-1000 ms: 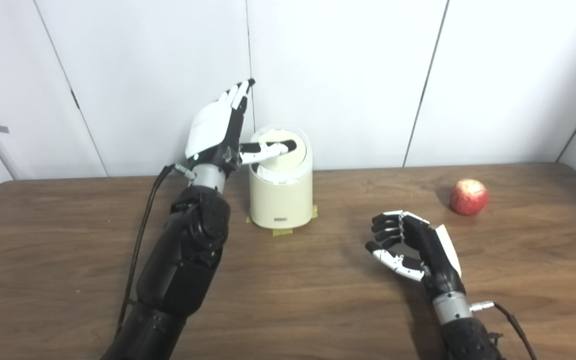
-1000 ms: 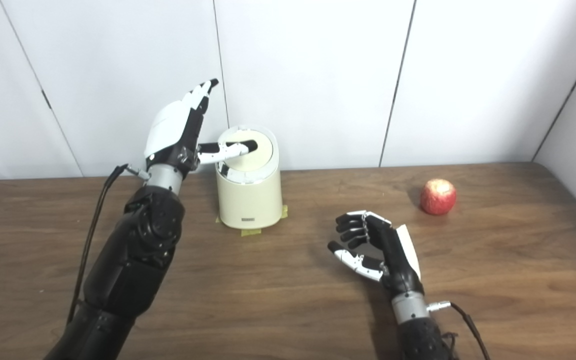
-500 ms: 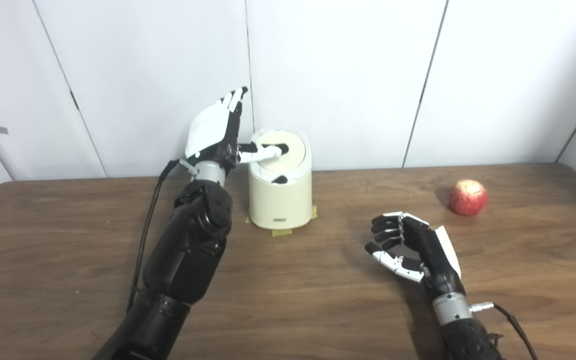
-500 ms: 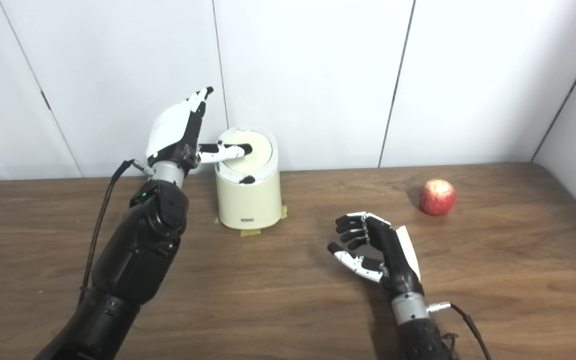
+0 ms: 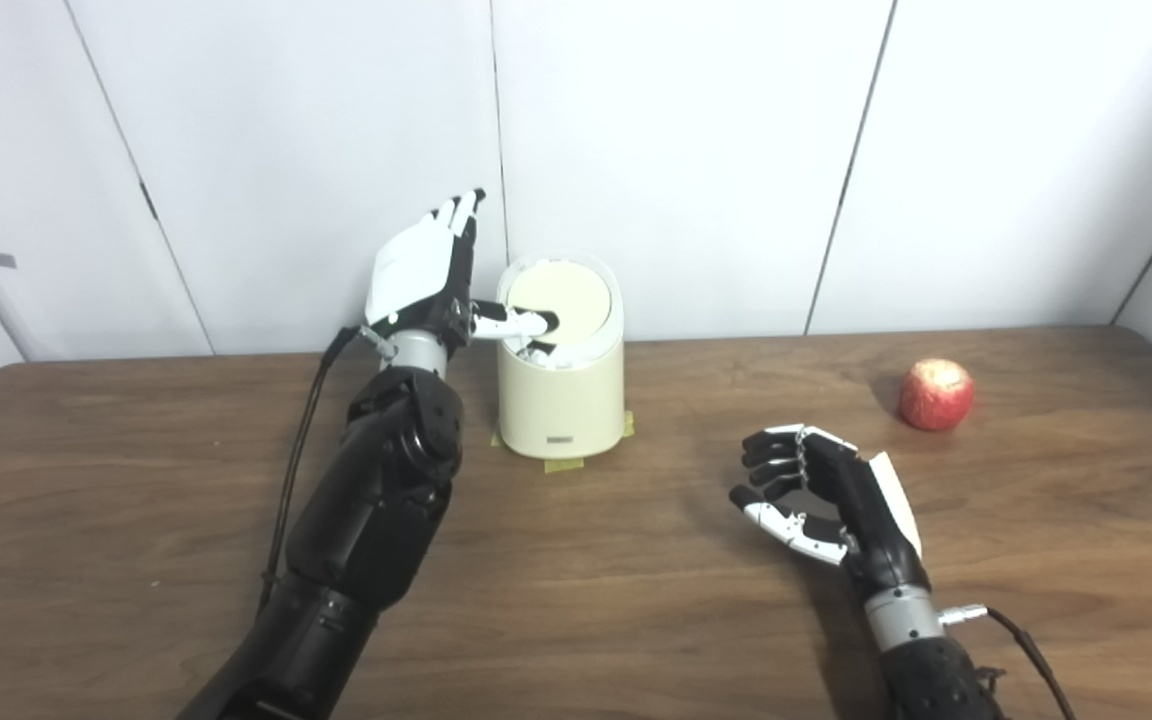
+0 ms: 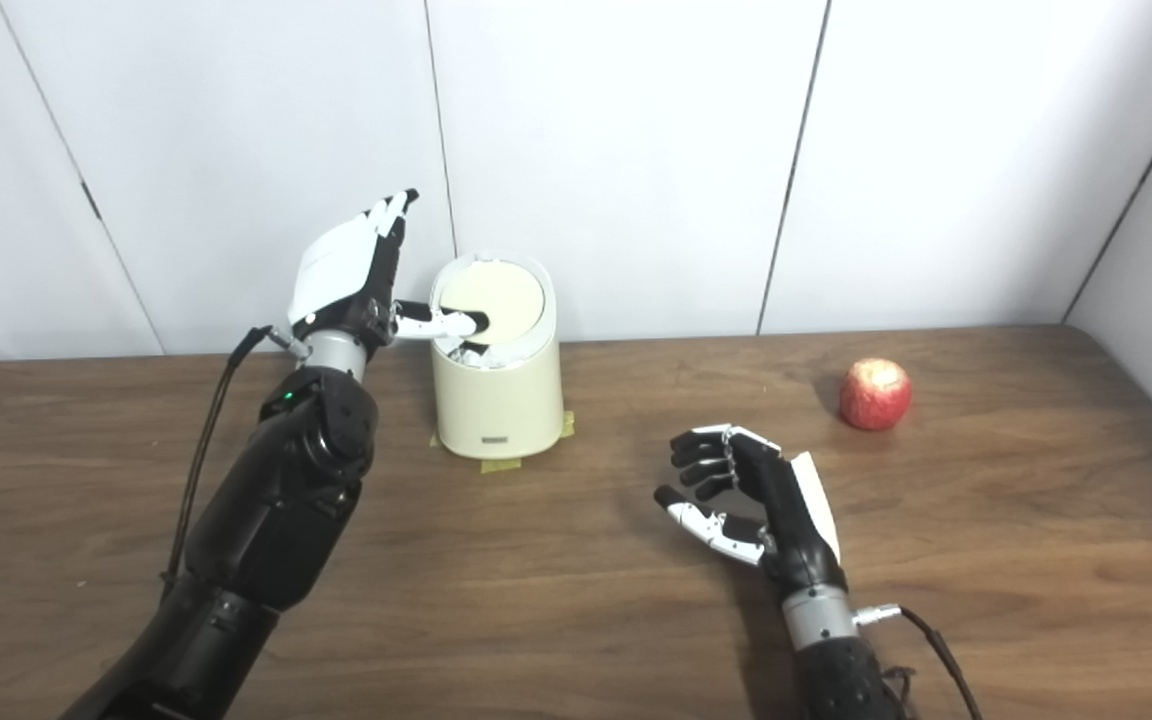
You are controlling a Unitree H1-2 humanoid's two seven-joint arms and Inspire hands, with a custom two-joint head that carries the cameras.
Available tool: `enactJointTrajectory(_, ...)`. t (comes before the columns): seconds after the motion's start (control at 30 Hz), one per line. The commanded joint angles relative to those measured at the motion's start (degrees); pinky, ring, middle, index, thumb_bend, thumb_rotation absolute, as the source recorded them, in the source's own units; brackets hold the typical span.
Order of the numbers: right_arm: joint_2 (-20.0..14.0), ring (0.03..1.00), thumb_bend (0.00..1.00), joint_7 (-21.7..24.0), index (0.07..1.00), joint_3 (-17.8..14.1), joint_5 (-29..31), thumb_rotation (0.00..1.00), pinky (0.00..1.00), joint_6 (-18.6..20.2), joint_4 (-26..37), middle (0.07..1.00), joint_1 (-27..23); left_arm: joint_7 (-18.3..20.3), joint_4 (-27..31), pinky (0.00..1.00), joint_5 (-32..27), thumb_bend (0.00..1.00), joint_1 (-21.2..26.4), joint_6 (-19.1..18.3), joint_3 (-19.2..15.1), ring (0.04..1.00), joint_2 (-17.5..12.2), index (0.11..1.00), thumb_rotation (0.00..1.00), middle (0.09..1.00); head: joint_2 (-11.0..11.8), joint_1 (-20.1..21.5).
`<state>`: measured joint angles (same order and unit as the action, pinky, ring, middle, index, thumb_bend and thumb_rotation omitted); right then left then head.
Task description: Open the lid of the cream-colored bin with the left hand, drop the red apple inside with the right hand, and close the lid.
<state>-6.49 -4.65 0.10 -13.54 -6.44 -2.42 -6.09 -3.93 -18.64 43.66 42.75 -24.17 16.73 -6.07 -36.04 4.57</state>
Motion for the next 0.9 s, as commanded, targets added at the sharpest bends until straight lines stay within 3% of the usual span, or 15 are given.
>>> enactJointTrajectory(0.0, 0.27, 0.552, 0.31, -0.27, 0.585, 0.17, -0.04, 0.11, 0.47, -0.68, 1.77, 0.589, -0.91, -1.84, 0.58, 1.00, 1.60, 0.92, 4.05, -0.04, 0.22, 1.000, -0.50, 1.000, 0.26, 1.000, -0.08, 0.07)
enactJointTrajectory(0.17, 0.78, 0.556, 0.32, -0.25, 0.584, 0.13, 0.19, 0.12, 0.47, 0.02, 2.28, 0.589, -0.86, -1.67, 0.28, 1.00, 3.65, 0.95, 4.28, -0.27, 1.94, 1.000, -1.14, 1.000, 0.17, 1.000, -0.14, 0.35)
enactJointTrajectory(0.5, 0.78, 0.557, 0.30, -0.28, 0.585, 0.26, -0.61, 0.11, 0.47, -0.45, 2.23, 0.589, -0.88, -1.76, 0.12, 1.00, 8.46, 0.98, 4.48, -0.76, 5.19, 1.000, -2.78, 1.000, 0.13, 1.000, -0.27, 0.34)
enactJointTrajectory(0.63, 0.82, 0.556, 0.30, -0.25, 0.583, 0.37, -1.11, 0.09, 0.47, 0.03, 2.70, 0.589, -0.83, -2.08, -1.05, 1.00, 15.51, 1.00, 5.14, -1.58, 9.30, 1.000, -4.73, 1.000, 0.13, 1.000, -0.34, 0.18)
enactJointTrajectory(0.73, 0.77, 0.557, 0.30, -0.09, 0.584, 0.34, -0.98, 0.08, 0.47, 0.13, 2.72, 0.591, -0.90, 0.34, -0.61, 1.00, 23.16, 1.00, 5.46, -2.62, 12.95, 1.000, -6.37, 1.000, 0.14, 1.000, -0.37, 0.22)
enactJointTrajectory(0.87, 0.82, 0.556, 0.31, 0.14, 0.581, 0.29, -0.20, 0.08, 0.47, -0.31, 2.34, 0.589, -1.01, 2.18, 0.08, 1.00, 26.56, 1.00, 5.25, -2.64, 13.06, 1.000, -6.27, 1.000, 0.15, 1.000, -0.09, 0.31)
